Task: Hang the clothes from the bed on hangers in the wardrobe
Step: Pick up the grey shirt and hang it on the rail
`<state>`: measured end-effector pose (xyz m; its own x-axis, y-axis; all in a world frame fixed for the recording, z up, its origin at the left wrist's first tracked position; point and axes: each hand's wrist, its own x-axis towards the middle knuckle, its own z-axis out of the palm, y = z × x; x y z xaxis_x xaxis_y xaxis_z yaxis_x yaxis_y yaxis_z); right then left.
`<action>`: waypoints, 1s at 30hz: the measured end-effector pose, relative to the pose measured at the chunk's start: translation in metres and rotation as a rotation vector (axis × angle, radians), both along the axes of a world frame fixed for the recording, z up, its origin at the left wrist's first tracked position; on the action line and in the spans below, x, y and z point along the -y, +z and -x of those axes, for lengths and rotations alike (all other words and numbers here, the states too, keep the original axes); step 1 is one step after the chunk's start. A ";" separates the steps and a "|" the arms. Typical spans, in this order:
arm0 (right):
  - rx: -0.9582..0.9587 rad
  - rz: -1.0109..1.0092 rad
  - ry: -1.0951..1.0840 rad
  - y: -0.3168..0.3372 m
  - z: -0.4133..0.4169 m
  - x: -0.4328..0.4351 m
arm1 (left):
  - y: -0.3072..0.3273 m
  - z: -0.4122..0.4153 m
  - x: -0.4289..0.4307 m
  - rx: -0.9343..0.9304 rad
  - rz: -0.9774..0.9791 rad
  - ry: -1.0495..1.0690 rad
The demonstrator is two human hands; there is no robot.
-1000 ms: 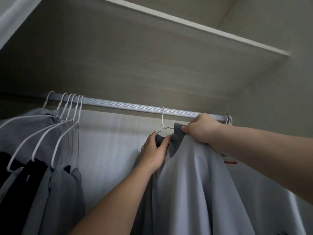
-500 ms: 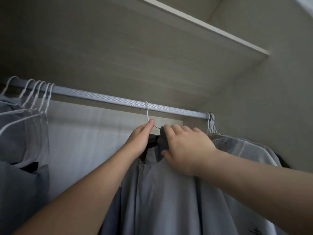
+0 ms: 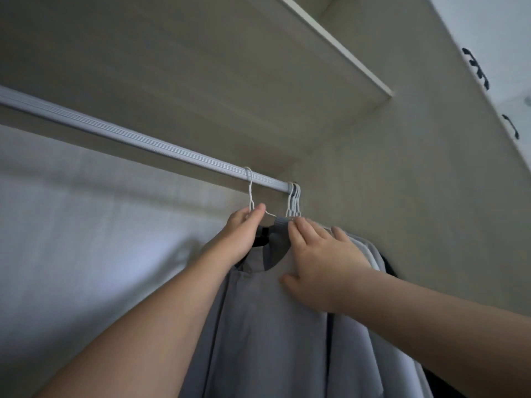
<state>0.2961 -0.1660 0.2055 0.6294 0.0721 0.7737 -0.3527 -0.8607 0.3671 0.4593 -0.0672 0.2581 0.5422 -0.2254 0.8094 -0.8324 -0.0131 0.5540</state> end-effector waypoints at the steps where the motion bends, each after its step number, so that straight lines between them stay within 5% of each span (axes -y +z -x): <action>1: -0.009 0.002 -0.030 -0.002 0.002 0.011 | 0.000 -0.001 0.012 0.001 -0.013 -0.012; 18: 0.160 0.125 -0.081 -0.021 -0.015 0.088 | -0.007 -0.028 0.113 0.007 0.098 -0.032; 30: -0.008 0.133 -0.135 -0.029 0.020 0.077 | -0.043 -0.007 0.084 -0.068 -0.068 0.062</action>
